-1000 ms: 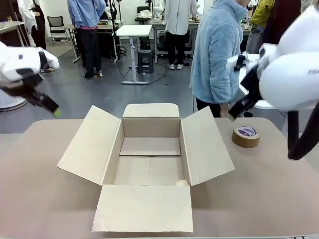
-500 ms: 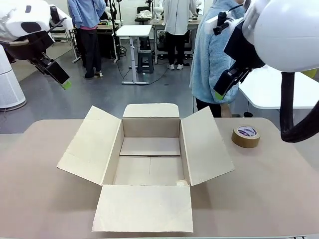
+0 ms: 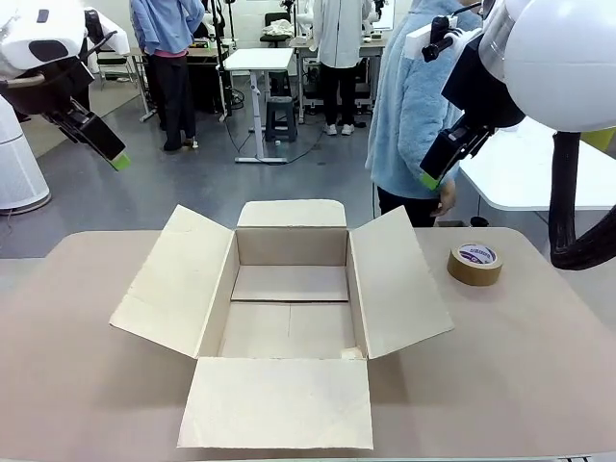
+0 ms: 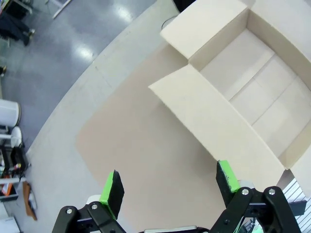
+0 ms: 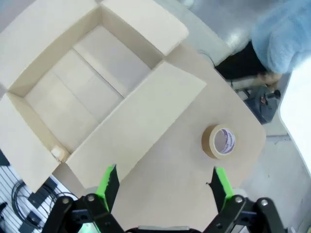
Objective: Wrap the clocks to prevent damage.
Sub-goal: Open the side flaps of the Package Box.
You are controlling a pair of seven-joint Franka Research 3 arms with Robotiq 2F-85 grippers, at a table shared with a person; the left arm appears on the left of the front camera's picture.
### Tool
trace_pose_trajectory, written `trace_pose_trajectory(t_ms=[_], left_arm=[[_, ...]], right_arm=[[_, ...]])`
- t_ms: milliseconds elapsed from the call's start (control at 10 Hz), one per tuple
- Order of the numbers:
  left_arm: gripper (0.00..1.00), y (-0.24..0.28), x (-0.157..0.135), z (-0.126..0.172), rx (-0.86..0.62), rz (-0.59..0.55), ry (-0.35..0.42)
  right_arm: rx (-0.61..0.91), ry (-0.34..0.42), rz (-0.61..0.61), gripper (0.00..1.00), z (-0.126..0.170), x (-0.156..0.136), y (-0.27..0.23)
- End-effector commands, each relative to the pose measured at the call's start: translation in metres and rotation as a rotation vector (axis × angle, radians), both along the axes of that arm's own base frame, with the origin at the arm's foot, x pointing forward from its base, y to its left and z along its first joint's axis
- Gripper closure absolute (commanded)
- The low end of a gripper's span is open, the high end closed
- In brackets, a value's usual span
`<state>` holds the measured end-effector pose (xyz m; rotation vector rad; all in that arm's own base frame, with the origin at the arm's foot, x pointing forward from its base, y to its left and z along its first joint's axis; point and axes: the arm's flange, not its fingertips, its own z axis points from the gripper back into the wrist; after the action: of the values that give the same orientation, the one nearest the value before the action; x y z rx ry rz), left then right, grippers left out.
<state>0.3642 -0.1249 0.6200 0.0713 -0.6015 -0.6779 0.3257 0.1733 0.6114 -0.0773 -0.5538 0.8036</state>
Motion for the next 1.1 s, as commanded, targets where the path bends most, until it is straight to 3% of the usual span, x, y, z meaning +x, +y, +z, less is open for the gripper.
trace_pose_trajectory(t_ms=[0,200,400,700,800,1000], left_arm=[[0.0,0.032,0.017,-0.019,-0.168,-0.186,-0.039],[0.0,0.053,0.032,-0.032,-0.339,-0.372,-0.062],[0.0,0.073,0.041,-0.052,-0.471,-0.464,-0.088],[0.0,0.092,0.038,-0.063,-0.551,-0.471,-0.112],[0.0,0.093,0.034,-0.061,-0.536,-0.462,-0.112],[0.0,0.089,0.036,-0.06,-0.537,-0.459,-0.128]], right_arm=[[0.133,-0.02,0.33,0.0,-0.015,0.011,-0.045],[0.376,-0.041,0.477,0.0,-0.024,0.026,-0.084],[0.601,-0.014,0.487,0.0,-0.034,0.041,-0.119],[0.66,0.016,0.401,0.0,-0.044,0.045,-0.131],[0.659,-0.035,0.459,0.0,-0.043,0.04,-0.134],[0.659,-0.035,0.459,0.0,-0.043,0.04,-0.134]])
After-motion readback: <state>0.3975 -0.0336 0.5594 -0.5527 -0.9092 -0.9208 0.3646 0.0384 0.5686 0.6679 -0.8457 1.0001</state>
